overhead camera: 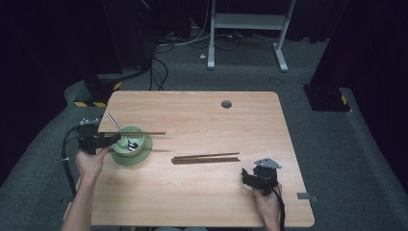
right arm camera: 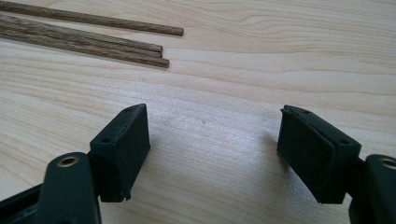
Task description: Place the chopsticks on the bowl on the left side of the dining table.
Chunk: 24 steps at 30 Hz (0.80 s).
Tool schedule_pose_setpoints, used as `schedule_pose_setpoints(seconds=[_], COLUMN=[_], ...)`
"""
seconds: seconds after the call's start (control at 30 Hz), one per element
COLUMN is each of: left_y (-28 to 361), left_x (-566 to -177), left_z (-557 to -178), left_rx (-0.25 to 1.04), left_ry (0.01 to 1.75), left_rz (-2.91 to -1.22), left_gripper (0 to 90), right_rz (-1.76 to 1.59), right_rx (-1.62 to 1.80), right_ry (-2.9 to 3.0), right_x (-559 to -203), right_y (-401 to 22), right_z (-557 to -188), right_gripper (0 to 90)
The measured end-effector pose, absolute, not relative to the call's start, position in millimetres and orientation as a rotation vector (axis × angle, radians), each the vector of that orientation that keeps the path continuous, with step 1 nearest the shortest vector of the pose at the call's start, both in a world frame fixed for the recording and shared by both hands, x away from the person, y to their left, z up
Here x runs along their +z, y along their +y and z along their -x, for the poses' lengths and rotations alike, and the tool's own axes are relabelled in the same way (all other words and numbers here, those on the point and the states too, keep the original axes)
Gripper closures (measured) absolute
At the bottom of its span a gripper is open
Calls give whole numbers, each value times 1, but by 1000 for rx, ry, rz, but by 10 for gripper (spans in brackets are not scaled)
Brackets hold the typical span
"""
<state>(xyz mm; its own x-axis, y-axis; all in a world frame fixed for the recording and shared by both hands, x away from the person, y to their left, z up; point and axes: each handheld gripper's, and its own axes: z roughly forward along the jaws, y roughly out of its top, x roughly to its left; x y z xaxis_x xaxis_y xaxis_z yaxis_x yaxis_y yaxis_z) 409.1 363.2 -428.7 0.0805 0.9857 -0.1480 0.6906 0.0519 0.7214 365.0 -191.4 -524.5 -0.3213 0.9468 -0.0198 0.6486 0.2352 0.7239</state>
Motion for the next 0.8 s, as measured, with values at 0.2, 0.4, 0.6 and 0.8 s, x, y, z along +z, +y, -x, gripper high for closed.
schedule_pose_setpoints(seconds=[0.2, 0.4, 0.6, 0.8], left_y=[357, 351, 343, 332], left_x=[-426, -422, -419, -415], left_z=[-406, -404, -400, -394], left_rx=[568, 580, 583, 589], left_ry=[1646, 1619, 1586, 1538], left_rz=[-1698, -1700, -1697, -1698], left_gripper=[269, 268, 269, 270], right_rz=[-1459, -1458, -1458, -1459], right_rx=[863, 863, 863, 863], right_ry=[2054, 2055, 2055, 2054], right_x=[-524, -524, -524, -524], right_y=[-191, -191, -191, -191], right_z=[-365, -365, -365, -365], right_gripper=[247, 247, 247, 247])
